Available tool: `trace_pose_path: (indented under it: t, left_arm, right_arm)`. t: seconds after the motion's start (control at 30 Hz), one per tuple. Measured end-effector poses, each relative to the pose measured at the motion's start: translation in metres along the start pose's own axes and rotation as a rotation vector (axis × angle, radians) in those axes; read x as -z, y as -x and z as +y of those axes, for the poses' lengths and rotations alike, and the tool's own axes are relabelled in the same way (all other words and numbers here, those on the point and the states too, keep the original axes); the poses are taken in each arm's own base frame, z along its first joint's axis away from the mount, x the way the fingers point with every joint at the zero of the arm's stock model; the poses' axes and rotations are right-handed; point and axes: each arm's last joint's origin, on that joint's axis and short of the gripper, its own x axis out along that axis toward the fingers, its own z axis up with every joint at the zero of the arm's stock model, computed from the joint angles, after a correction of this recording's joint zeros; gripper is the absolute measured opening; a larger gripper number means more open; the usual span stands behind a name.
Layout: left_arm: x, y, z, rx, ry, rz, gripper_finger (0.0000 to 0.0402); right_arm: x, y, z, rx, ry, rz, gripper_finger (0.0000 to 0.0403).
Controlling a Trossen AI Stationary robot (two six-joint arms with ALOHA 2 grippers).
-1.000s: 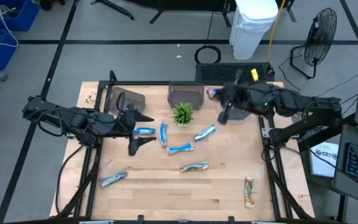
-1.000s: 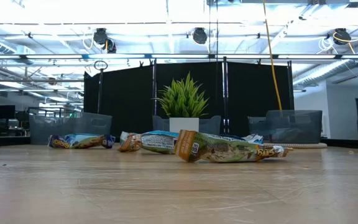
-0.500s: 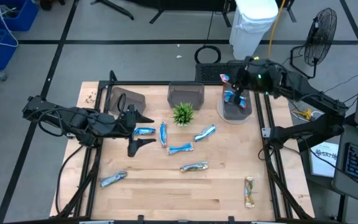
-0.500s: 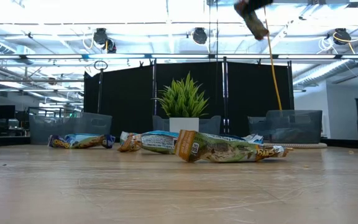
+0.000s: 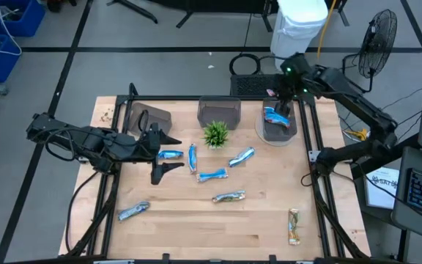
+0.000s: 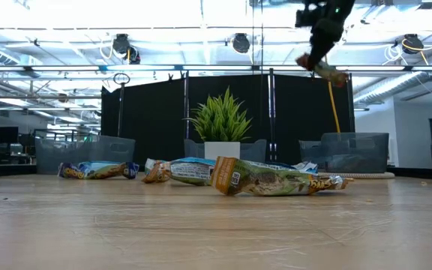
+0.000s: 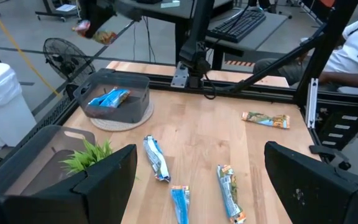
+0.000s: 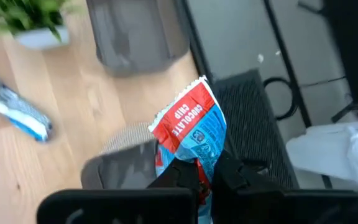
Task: Pick and place Granola Bars by type
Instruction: Put the red granola bar into the right black bin
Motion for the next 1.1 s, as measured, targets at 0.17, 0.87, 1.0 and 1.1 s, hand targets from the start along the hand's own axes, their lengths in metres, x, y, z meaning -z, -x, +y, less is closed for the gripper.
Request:
trace_pose_path:
  t: [0.17,0.87,1.0,1.1]
  left_arm:
    - [0.000,0.000,0.000,0.000,0.006,0.000,0.0349]
    - [0.000,0.000,0.000,-0.003,0.007,-0.001,0.0349]
    - [0.000,0.000,0.000,-0.003,0.008,-0.001,0.0349]
    - [0.000,0.000,0.000,-0.003,0.008,-0.001,0.0349]
  right_arm:
    - [-0.004,-0.022,-0.004,-0.050,0.027,0.052,0.0002]
    - [0.042,-0.090,0.017,-0.107,-0.005,0.129,0.0001]
    - [0.057,-0.107,0.027,-0.145,-0.007,0.148,0.0001]
    - [0.066,-0.118,0.032,-0.156,0.000,0.163,0.0001]
